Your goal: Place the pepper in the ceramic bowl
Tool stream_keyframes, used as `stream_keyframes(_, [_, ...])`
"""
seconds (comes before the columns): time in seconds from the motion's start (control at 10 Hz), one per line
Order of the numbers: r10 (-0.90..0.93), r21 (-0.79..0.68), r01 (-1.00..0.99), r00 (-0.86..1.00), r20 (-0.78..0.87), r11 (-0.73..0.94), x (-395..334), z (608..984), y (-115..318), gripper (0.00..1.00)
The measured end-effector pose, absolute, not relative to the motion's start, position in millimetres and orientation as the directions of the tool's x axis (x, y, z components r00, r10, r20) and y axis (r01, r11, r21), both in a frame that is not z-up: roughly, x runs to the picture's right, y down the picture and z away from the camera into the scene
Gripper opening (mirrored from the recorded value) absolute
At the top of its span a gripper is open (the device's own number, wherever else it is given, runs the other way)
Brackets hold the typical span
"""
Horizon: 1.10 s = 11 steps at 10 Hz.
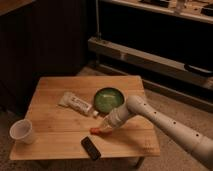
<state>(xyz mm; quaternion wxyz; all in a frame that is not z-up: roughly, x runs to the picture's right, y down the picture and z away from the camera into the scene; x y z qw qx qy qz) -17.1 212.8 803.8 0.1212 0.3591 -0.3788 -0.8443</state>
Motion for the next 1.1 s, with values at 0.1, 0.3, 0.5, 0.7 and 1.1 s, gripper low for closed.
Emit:
stream_keyframes(0.1, [-0.480,0.734,-0.079,-0.709,-0.517,-0.675,-18.5,804.5,211.9,0.06])
stream_keyframes(0.3, [-0.458,0.726,-0.119,-0.704,-0.543,-0.678,-41.9,803.8,195.2,0.28])
stream_keyframes(0.5, [-0.449,0.726,-0.145,-0.700,-0.556,-0.672,-63.1,795.8,177.8,0.47])
stream_keyframes(0.7, [-0.457,0.734,-0.149,-0.696,-0.553,-0.662,-66.5,792.4,176.1,0.68])
stream_keyframes(1.1, [-0.474,0.733,-0.093,-0.707,-0.525,-0.674,-52.9,772.0,169.1,0.80])
